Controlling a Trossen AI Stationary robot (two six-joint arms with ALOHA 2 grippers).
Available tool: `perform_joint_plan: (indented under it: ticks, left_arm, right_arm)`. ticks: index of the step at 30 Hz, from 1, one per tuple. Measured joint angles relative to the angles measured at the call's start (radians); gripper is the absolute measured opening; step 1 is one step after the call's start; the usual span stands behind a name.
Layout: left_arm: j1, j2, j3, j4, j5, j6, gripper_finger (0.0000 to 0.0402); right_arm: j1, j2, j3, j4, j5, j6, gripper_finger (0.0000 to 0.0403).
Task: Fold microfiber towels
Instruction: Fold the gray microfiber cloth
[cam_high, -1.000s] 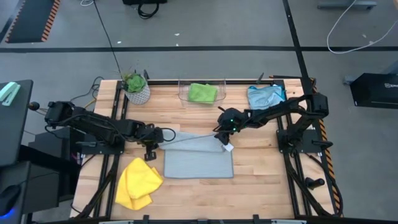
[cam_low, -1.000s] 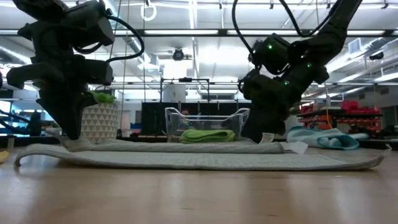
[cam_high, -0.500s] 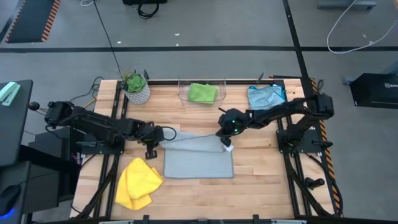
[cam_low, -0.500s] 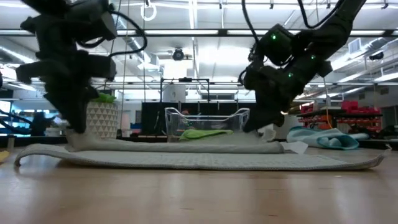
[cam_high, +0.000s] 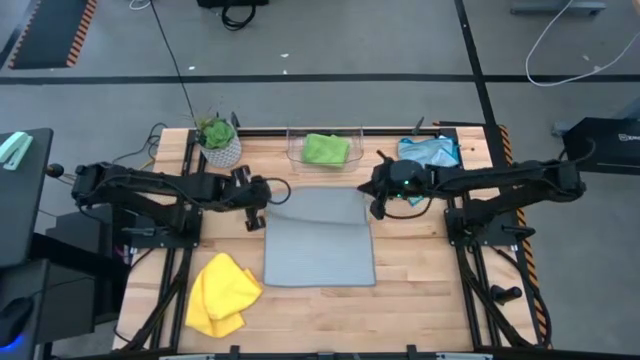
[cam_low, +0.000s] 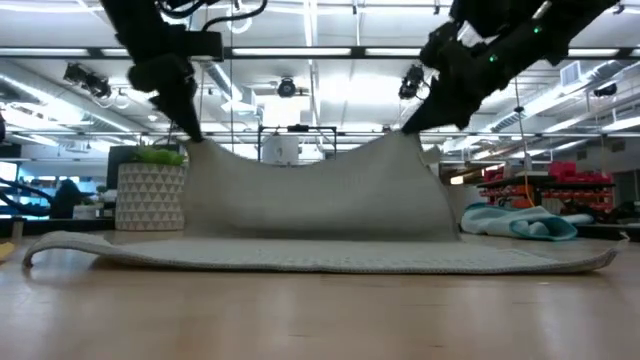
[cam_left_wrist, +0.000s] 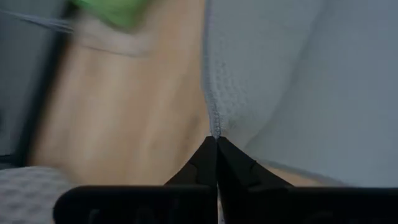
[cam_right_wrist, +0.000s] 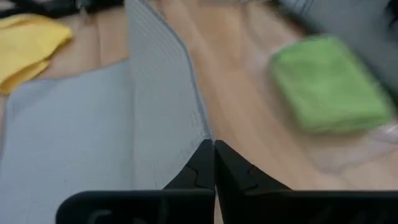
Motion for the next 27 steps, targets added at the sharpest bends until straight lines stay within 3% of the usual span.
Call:
perform_joint_plan:
  ticks: [6, 11, 18, 23, 27]
  left_arm:
    - [0.049, 0.0, 0.026, 0.029, -0.107, -0.006, 0.0007]
    - [0.071, 0.007, 0.02, 0.077, -0.175, -0.011, 0.0006]
    - [0.072, 0.042, 0.02, 0.122, -0.208, -0.025, 0.0004]
    - [0.067, 0.1, 0.019, 0.133, -0.246, -0.033, 0.0009]
    - [0.061, 0.144, 0.019, 0.172, -0.253, -0.029, 0.0005]
  right_arm:
    - [0.0, -0.109, 0.003, -0.057, 0.135, -0.068, 0.0004]
    - [0.0, -0.1, 0.061, -0.187, 0.271, -0.122, 0.0004]
    - [0.018, -0.005, 0.174, -0.316, 0.409, -0.139, 0.0004]
    - [0.047, 0.14, 0.325, -0.547, 0.503, -0.064, 0.0004]
    - [0.048, 0.256, 0.454, -0.717, 0.514, -0.009, 0.0004]
